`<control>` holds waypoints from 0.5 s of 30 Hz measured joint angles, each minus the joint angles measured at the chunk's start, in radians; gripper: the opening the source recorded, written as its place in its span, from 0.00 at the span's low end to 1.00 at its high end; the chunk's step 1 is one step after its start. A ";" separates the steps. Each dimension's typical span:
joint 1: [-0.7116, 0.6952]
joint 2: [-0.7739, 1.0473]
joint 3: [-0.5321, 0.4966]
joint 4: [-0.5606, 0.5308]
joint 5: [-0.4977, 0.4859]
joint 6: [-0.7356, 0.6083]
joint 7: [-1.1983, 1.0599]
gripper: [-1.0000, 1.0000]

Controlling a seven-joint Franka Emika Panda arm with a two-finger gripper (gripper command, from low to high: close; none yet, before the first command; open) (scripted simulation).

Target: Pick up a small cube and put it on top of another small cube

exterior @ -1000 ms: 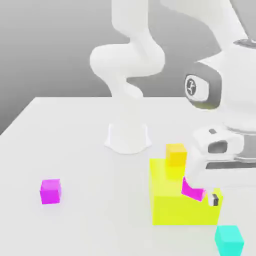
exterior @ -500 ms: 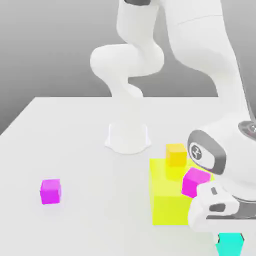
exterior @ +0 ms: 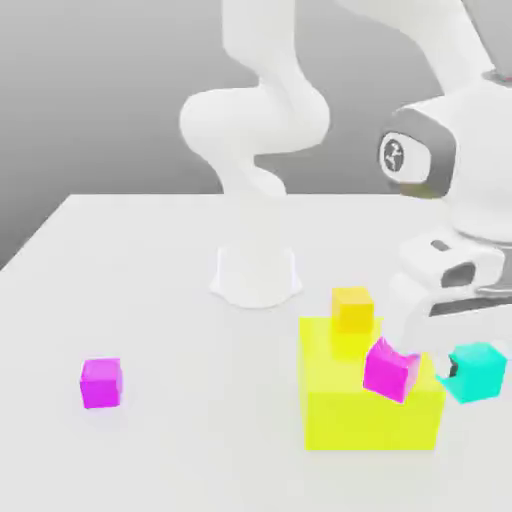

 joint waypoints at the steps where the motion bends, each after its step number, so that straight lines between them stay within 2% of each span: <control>1: 0.003 -0.037 -0.003 -0.019 0.007 -0.015 -0.040 0.00; 7: 0.036 -0.256 -0.034 -0.138 0.025 -0.104 -0.264 0.00; 15: 0.120 -0.545 -0.102 -0.355 0.066 -0.207 -0.539 0.00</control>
